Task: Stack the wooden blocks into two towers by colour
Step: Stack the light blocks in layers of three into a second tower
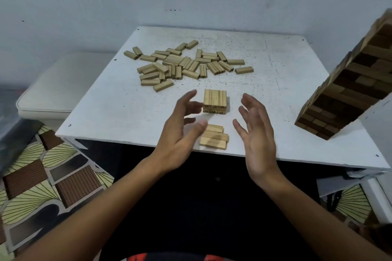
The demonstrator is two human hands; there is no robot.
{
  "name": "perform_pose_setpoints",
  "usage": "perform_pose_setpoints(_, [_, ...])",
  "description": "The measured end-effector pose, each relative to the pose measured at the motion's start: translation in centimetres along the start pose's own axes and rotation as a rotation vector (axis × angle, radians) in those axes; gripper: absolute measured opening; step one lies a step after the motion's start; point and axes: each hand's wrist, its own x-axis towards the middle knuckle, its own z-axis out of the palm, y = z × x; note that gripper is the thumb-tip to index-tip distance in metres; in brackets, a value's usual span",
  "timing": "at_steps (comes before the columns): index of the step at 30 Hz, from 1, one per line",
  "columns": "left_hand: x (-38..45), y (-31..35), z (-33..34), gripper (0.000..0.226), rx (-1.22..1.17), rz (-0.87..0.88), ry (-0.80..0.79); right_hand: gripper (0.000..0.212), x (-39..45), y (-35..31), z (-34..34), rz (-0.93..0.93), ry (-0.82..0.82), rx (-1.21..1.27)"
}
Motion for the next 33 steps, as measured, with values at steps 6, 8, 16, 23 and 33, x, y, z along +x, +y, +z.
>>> perform_pose_setpoints(6, [-0.4,0.8,2.1,0.052,-0.508,-0.175,0.211,0.09,-1.1,0.7,1.8,-0.026,0.061,0.175])
perform_pose_setpoints(8, [-0.6,1.2,2.8,0.052,-0.588,-0.191,0.24,0.094,-1.2,0.8,2.2,-0.034,0.075,0.209])
perform_pose_setpoints(16, [-0.8,2.1,4.2,0.068,-0.713,-0.246,0.261,0.11,-0.9,1.3,3.1,-0.038,0.073,0.247])
perform_pose_setpoints(23, [-0.8,2.1,4.5,0.064,-0.706,-0.25,0.257,0.095,-1.0,1.8,3.6,-0.051,0.068,0.244])
perform_pose_setpoints(33, [-0.9,1.9,4.5,0.059,-0.616,-0.229,0.223,0.085,-0.9,1.9,3.7,-0.02,0.092,0.195])
